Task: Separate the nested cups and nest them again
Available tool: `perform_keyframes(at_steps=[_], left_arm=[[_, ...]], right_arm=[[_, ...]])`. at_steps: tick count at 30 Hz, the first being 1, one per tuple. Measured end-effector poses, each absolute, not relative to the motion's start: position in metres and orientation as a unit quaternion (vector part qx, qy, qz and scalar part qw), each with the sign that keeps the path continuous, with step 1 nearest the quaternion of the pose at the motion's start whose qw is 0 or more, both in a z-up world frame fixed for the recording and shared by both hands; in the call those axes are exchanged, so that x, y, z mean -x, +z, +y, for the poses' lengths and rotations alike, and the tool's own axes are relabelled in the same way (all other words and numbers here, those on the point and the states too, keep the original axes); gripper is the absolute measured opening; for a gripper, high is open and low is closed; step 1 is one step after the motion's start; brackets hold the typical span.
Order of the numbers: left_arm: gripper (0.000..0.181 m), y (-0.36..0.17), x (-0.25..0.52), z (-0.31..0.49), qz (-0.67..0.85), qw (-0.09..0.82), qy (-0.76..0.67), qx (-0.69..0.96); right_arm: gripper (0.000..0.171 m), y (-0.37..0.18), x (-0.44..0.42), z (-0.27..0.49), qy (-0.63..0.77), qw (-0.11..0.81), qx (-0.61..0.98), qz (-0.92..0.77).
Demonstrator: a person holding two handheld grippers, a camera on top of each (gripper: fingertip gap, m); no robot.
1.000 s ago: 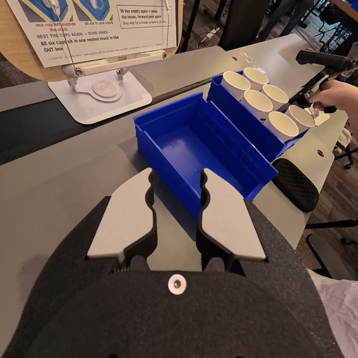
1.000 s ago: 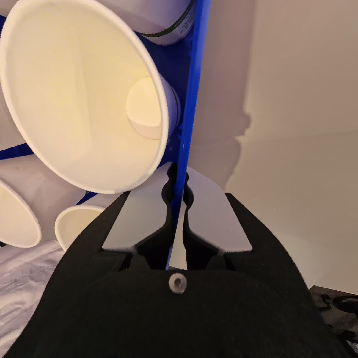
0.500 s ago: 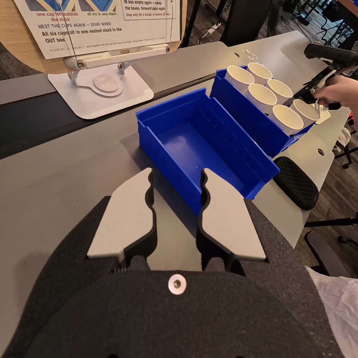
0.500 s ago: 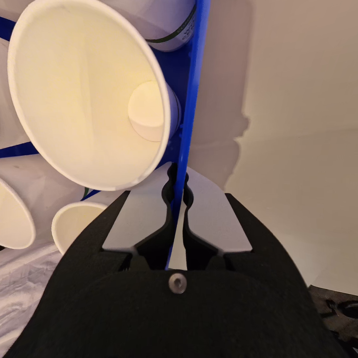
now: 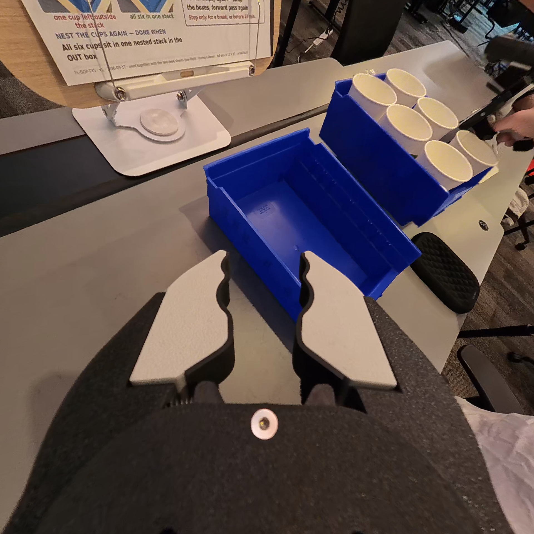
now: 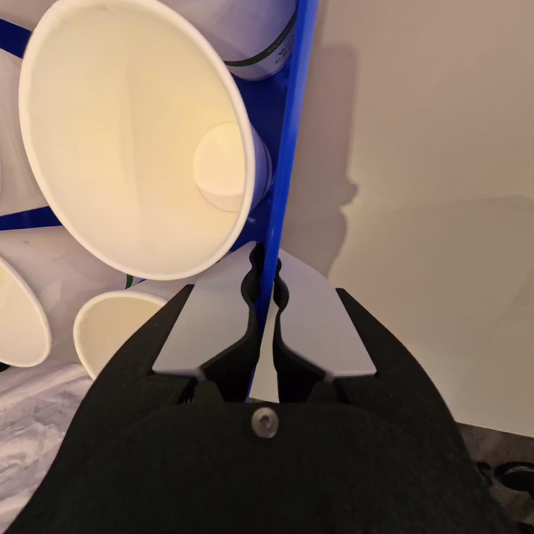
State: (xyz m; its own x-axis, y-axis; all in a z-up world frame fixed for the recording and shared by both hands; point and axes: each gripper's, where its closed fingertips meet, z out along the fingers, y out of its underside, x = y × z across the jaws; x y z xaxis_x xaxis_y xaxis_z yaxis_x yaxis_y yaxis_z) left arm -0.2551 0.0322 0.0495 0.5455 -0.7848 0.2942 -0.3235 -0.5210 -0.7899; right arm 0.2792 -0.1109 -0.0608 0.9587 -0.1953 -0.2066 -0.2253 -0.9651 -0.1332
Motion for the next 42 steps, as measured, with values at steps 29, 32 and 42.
perform_keyframes(at_steps=[29, 32, 42], left_arm=[[0.049, 0.077, 0.477, 0.029, 0.066, 0.470, -0.145, 0.868], [0.048, 0.084, 0.507, 0.014, 0.024, 0.490, -0.132, 0.861], [0.049, 0.105, 0.547, -0.015, -0.032, 0.539, -0.108, 0.835]], right_arm=[[0.005, 0.034, 0.093, 0.043, 0.205, 0.044, 0.945, -0.253], [0.005, 0.033, 0.154, 0.062, 0.218, 0.041, 0.930, -0.294], [0.006, -0.009, 0.296, 0.102, 0.223, 0.036, 0.904, -0.364]])
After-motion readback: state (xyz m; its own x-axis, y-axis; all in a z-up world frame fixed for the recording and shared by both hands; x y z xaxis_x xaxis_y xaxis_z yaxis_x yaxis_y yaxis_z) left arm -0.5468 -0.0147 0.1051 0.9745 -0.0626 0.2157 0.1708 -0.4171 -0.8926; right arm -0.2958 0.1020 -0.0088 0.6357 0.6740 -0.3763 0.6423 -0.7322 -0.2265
